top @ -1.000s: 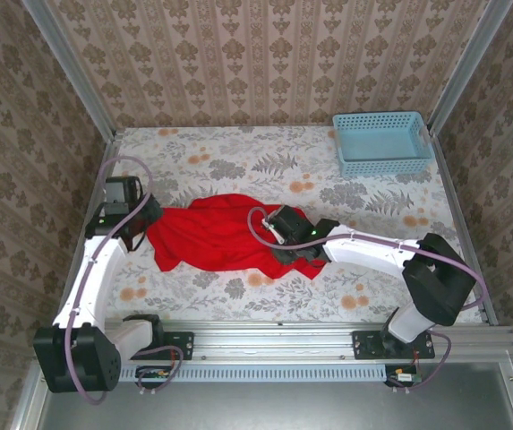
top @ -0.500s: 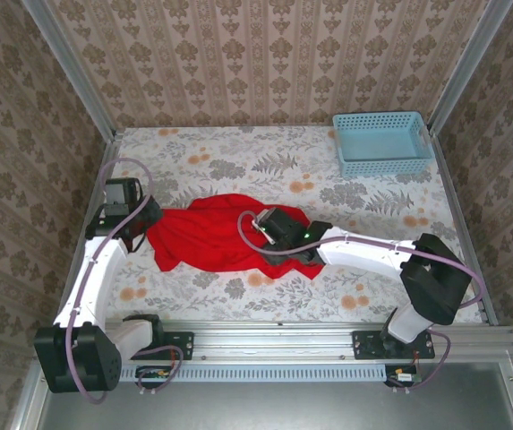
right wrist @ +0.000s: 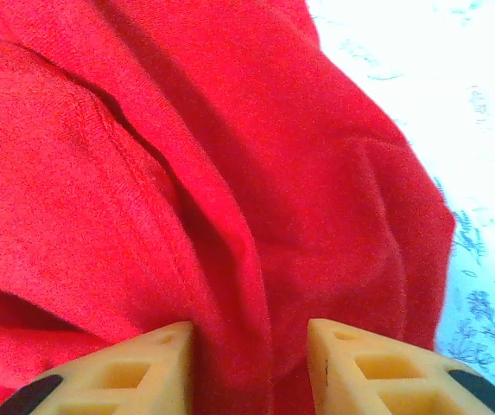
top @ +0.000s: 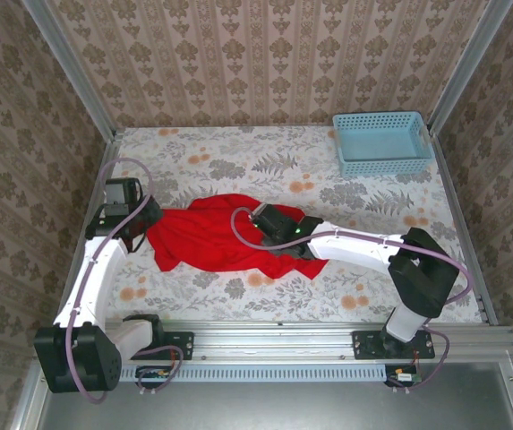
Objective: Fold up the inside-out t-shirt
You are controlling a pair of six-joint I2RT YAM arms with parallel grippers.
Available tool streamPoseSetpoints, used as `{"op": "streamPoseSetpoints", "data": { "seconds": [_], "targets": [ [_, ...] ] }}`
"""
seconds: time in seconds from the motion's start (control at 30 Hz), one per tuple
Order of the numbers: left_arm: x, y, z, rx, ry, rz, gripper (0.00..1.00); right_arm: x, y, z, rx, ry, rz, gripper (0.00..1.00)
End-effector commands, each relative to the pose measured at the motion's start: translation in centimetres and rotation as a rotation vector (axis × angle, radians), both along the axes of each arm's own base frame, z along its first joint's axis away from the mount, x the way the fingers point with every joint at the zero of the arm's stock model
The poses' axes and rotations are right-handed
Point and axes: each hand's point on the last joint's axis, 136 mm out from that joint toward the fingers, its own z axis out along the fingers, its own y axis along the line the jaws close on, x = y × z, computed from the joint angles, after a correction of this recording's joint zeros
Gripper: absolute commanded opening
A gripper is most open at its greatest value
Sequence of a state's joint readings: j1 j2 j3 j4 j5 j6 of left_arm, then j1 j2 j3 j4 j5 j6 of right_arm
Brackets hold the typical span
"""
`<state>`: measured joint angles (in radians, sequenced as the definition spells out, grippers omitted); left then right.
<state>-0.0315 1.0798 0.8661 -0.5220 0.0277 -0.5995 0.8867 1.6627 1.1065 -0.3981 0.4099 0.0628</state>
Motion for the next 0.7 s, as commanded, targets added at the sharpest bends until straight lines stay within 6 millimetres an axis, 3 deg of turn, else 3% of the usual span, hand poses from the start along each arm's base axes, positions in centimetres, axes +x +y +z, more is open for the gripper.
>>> {"op": "streamPoseSetpoints", "data": {
  "seconds": [0.0, 0.2, 0.33, 0.37, 0.47, 0.67],
  "targets": [
    [0.8, 0.2, 1.5, -0.004, -0.045, 0.012, 0.0, 0.5, -1.6, 2.9, -0.041, -0.094, -0.029, 0.37],
    [1.1, 0.0, 1.8, -0.021, -0.053, 0.007, 0.0, 0.1, -1.1, 2.8, -0.015, -0.075, 0.001, 0.0],
    [1.3, -0.2, 2.1, -0.029, -0.057, 0.004, 0.0, -0.2, -0.6, 3.9, 0.037, -0.073, 0.011, 0.0],
    [1.3, -0.2, 2.1, -0.031, -0.058, 0.006, 0.0, -0.6, -0.4, 4.1, 0.059, -0.061, 0.03, 0.04],
    [1.3, -0.2, 1.9, -0.035, -0.057, 0.008, 0.0, -1.6, 0.4, 3.7, 0.103, 0.002, 0.076, 0.32],
    [1.2, -0.2, 1.9, -0.03, -0.054, 0.006, 0.0, -1.5, 0.6, 0.9, 0.048, 0.055, 0.077, 0.42]
  ]
}}
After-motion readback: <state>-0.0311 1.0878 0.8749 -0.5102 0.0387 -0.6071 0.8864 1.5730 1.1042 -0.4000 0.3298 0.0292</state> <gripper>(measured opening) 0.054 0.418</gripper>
